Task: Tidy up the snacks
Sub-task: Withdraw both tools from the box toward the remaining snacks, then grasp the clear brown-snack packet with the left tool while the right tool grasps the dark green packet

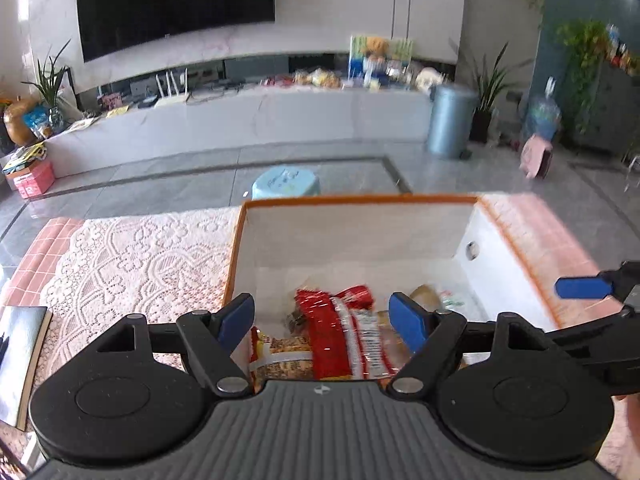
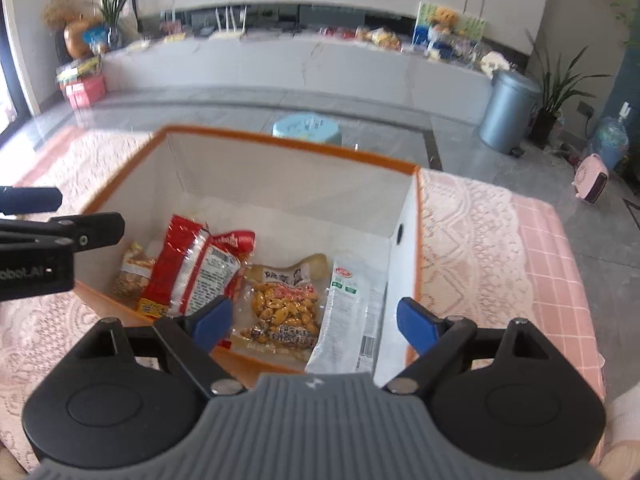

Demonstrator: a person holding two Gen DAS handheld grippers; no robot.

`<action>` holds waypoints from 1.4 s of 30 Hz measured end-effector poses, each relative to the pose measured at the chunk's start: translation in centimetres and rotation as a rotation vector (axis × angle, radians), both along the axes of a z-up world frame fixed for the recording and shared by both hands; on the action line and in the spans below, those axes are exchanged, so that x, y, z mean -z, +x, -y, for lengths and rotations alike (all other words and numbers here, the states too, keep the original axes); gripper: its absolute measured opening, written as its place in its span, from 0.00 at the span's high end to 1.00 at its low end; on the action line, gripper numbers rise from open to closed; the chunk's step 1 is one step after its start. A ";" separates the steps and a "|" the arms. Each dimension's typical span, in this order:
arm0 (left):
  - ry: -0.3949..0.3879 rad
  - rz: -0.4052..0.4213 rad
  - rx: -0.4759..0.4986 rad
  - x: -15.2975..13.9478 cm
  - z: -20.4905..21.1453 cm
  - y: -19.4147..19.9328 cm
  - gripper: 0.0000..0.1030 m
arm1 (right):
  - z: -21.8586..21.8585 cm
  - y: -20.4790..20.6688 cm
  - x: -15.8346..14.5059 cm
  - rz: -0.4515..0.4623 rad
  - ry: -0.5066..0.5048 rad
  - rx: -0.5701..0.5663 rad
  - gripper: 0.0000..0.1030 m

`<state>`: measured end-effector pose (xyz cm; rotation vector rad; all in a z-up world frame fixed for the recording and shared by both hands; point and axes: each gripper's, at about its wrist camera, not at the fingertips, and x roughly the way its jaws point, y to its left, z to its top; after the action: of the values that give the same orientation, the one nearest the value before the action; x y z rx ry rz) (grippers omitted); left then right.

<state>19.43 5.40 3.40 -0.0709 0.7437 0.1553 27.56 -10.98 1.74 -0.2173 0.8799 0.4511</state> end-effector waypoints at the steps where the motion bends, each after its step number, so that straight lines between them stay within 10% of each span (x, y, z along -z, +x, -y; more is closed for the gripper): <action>1: -0.007 0.021 0.004 -0.5 0.2 -0.8 0.13 | 0.6 -0.7 -0.4 0.016 0.020 0.007 0.16; 16: -0.020 0.152 0.091 -1.2 3.6 -10.4 0.13 | 6.6 -12.7 -1.4 0.174 0.262 0.163 0.15; 28: -0.112 0.071 0.061 4.2 1.5 -13.5 0.26 | 7.0 -18.4 2.5 0.176 0.196 0.236 0.20; 34: -0.295 -0.007 0.093 7.2 -0.5 -13.2 0.32 | 6.7 -17.7 5.8 0.066 0.167 0.221 0.21; 42: -0.265 -0.080 0.107 9.7 0.0 -12.7 0.30 | 5.2 -18.0 8.4 0.039 0.108 0.160 0.25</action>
<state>6.77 5.35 -6.27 -0.2782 0.8430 -0.0434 9.60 -16.17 -6.66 -0.0559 0.8256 0.3434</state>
